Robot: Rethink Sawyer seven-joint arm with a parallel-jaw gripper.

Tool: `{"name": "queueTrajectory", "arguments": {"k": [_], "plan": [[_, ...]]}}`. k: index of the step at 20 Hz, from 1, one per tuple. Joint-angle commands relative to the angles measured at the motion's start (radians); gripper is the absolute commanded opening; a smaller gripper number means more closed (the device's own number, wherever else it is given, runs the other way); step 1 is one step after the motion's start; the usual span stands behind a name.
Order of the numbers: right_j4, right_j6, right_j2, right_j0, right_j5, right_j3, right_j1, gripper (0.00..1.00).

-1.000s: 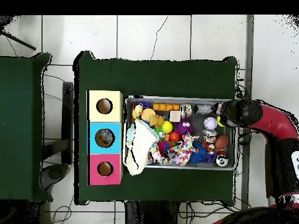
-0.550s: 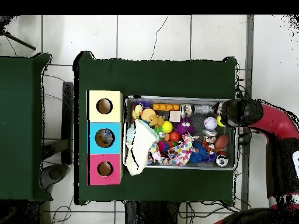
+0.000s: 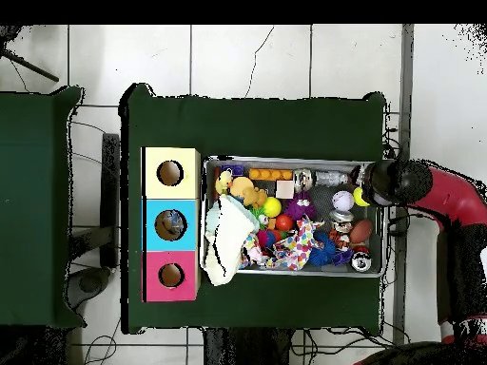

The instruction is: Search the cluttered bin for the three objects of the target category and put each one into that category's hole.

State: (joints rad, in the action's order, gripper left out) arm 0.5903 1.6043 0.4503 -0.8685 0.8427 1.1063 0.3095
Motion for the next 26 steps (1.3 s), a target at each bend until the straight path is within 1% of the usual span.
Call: {"name": "queueTrajectory", "arguments": {"k": [1,2,3,6,7,10,13,16,18,21,23,26], "plan": [[0.031,-0.290,0.059,-0.007,0.043,-0.057,0.004,1.00],[0.029,-0.296,0.062,-0.009,0.046,-0.058,0.002,1.00],[0.028,-0.297,0.060,-0.008,0.060,-0.062,-0.001,0.00],[0.026,-0.277,0.060,-0.013,0.036,-0.047,0.002,0.00],[0.031,-0.286,0.065,-0.013,0.027,-0.048,0.004,0.00],[0.023,-0.255,0.068,-0.007,0.018,-0.055,0.002,0.00],[0.018,-0.247,0.073,-0.015,-0.003,-0.039,0.005,0.00],[0.014,-0.233,0.070,-0.024,-0.020,-0.002,0.029,0.00],[0.008,-0.213,0.066,-0.031,-0.036,0.044,0.066,0.00],[0.004,-0.172,0.050,-0.034,-0.054,0.121,0.140,0.00],[-0.005,-0.153,0.048,-0.038,-0.058,0.170,0.191,0.00],[-0.012,-0.129,0.036,-0.036,-0.045,0.222,0.249,0.00]]}}
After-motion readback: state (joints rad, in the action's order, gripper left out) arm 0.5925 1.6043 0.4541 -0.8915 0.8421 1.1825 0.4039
